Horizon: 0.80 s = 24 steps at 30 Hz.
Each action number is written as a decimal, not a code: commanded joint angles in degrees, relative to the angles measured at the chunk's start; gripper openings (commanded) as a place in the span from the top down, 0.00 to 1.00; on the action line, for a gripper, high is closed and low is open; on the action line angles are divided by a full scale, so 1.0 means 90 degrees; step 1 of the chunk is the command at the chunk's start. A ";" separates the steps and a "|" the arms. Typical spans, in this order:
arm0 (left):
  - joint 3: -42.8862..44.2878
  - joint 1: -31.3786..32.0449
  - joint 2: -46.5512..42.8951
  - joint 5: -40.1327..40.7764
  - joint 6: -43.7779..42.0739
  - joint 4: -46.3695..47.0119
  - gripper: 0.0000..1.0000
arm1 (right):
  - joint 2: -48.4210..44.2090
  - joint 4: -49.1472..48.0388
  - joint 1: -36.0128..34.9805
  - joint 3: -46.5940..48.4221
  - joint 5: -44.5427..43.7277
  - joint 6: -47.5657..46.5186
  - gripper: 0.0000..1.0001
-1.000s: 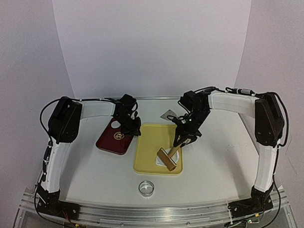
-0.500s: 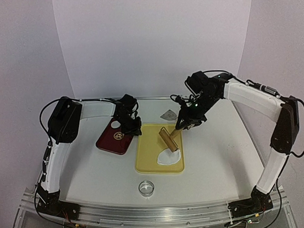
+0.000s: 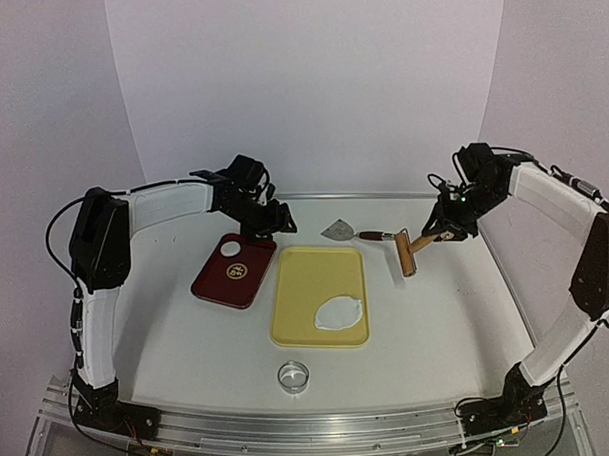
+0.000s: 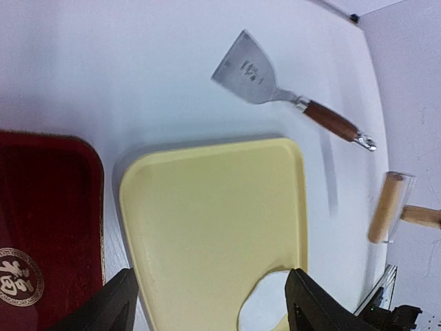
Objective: Roll out the dumpling wrappers from the dough
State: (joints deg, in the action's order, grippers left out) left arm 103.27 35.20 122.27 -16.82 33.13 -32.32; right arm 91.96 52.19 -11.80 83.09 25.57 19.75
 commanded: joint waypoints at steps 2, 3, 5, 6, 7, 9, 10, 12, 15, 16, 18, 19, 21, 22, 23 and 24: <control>-0.0631 0.0005 -0.1194 0.0106 -0.0129 0.0414 0.21 | -0.0365 -0.1637 0.0817 -0.1470 0.2126 0.0338 1.00; -0.0875 -0.0008 -0.1323 0.0148 -0.0125 0.0423 0.20 | -0.0321 -0.1787 0.0913 -0.1664 0.2335 0.0355 1.00; -0.1455 -0.0034 -0.1601 0.0189 -0.0061 0.0485 0.20 | -0.0180 -0.1949 0.1042 -0.1905 0.2754 0.0276 1.00; -0.1692 -0.0044 -0.1753 0.0190 -0.0008 0.0562 0.19 | -0.0085 -0.1957 0.1071 -0.1971 0.2822 0.0206 1.00; -0.1983 -0.0048 -0.1903 0.0182 0.0038 0.0634 0.19 | 0.0002 -0.1948 0.1090 -0.2025 0.2828 0.0151 0.99; -0.2440 -0.0060 -0.2259 0.0205 0.0152 0.0746 0.19 | 0.0142 -0.1931 0.1167 -0.2137 0.2680 0.0095 0.99; -0.2620 -0.0063 -0.2382 0.0229 0.0177 0.0742 0.19 | 0.0217 -0.1924 0.1198 -0.2197 0.2568 0.0094 0.99; -0.2896 -0.0064 -0.2611 0.0299 0.0205 0.0691 0.18 | 0.0339 -0.1914 0.1223 -0.2269 0.2282 0.0033 0.98; -0.3159 -0.0065 -0.2880 0.0400 0.0215 0.0599 0.18 | 0.0527 -0.1874 0.1224 -0.2330 0.1788 -0.0111 0.93; -0.3237 -0.0072 -0.2954 0.0419 0.0216 0.0585 0.18 | 0.0587 -0.1845 0.1224 -0.2337 0.1585 -0.0202 0.92; -0.3371 -0.0068 -0.3069 0.0436 0.0221 0.0553 0.18 | 0.0683 -0.1707 0.1224 -0.2318 0.1178 -0.0425 0.92; -0.3445 -0.0063 -0.3115 0.0438 0.0225 0.0547 0.18 | 0.0722 -0.1634 0.1224 -0.2300 0.0961 -0.0522 0.90; -0.3555 -0.0063 -0.3188 0.0442 0.0225 0.0547 0.18 | 0.0787 -0.1491 0.1224 -0.2248 0.0479 -0.0703 0.84; -0.3593 -0.0063 -0.3216 0.0455 0.0224 0.0534 0.18 | 0.0807 -0.1420 0.1224 -0.2236 0.0204 -0.0769 0.79; -0.3622 -0.0068 -0.3252 0.0473 0.0229 0.0516 0.18 | 0.0823 -0.1365 0.1224 -0.2224 -0.0086 -0.0810 0.74; -0.3653 -0.0065 -0.3289 0.0495 0.0236 0.0512 0.18 | 0.0832 -0.1346 0.1224 -0.2216 -0.0284 -0.0831 0.70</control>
State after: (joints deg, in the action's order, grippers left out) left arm 71.54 34.81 95.60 -13.83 34.63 -27.58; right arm 97.14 37.69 -0.93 62.91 41.69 17.87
